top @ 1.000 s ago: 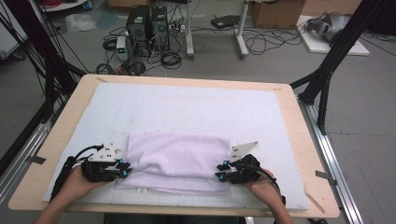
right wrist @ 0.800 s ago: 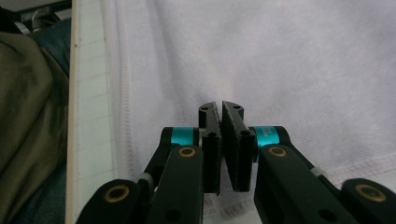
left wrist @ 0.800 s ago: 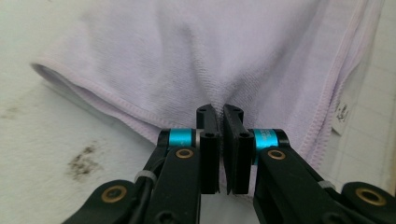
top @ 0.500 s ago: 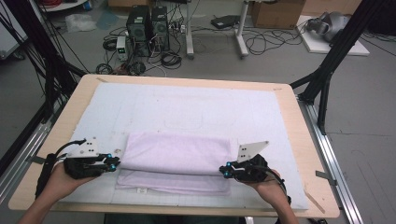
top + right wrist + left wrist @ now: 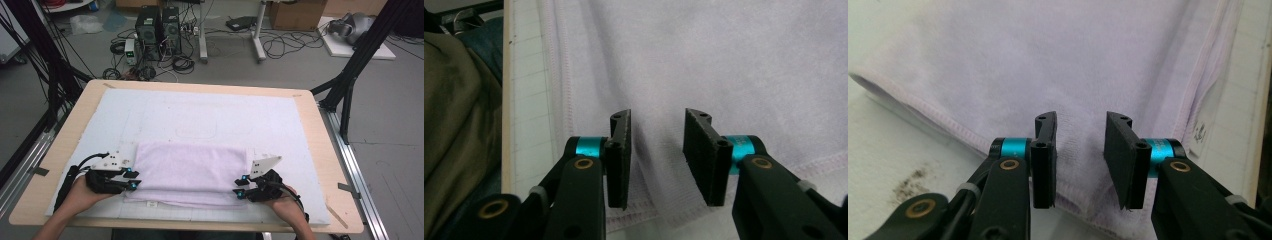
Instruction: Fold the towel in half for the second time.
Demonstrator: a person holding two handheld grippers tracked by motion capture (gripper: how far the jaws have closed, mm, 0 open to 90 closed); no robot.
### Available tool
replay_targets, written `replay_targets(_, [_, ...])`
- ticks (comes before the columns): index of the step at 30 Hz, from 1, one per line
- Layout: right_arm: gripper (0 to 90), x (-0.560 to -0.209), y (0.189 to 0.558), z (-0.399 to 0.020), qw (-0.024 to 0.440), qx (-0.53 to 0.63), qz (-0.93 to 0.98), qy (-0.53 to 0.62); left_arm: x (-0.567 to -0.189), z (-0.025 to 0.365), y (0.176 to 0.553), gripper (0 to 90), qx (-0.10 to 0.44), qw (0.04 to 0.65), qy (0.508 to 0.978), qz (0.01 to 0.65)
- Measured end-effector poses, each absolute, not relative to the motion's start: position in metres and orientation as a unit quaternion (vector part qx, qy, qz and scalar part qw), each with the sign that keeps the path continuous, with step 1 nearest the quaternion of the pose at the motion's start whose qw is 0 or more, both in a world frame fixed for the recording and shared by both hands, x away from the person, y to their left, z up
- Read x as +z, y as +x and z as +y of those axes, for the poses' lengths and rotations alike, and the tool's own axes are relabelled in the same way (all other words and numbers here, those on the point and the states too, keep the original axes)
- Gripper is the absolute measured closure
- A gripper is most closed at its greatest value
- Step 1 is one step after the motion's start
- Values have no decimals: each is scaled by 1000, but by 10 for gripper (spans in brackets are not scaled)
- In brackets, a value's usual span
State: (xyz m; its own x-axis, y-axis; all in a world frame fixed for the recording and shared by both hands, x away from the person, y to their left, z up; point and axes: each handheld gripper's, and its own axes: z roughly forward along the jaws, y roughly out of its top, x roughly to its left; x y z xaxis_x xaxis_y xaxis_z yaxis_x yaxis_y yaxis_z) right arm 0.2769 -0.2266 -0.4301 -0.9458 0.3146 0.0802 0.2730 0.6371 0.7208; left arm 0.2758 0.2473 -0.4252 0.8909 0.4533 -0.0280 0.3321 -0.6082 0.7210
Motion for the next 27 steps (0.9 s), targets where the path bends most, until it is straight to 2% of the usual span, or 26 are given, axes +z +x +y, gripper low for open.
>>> replay_targets(8, [673, -437, 275, -227, 28, 393, 904, 166, -433, 251, 269, 653, 79, 382, 894, 219])
replay_targets(12, [815, -437, 277, -226, 32, 389, 906, 160, -433, 247, 269, 786, 85, 379, 897, 211])
replay_targets(14, [851, -436, 278, -227, 24, 396, 904, 160, -432, 247, 270, 833, 88, 378, 897, 210])
replay_targets(27, [865, -396, 264, -237, 49, 438, 886, 143, -392, 262, 251, 850, 116, 419, 876, 208])
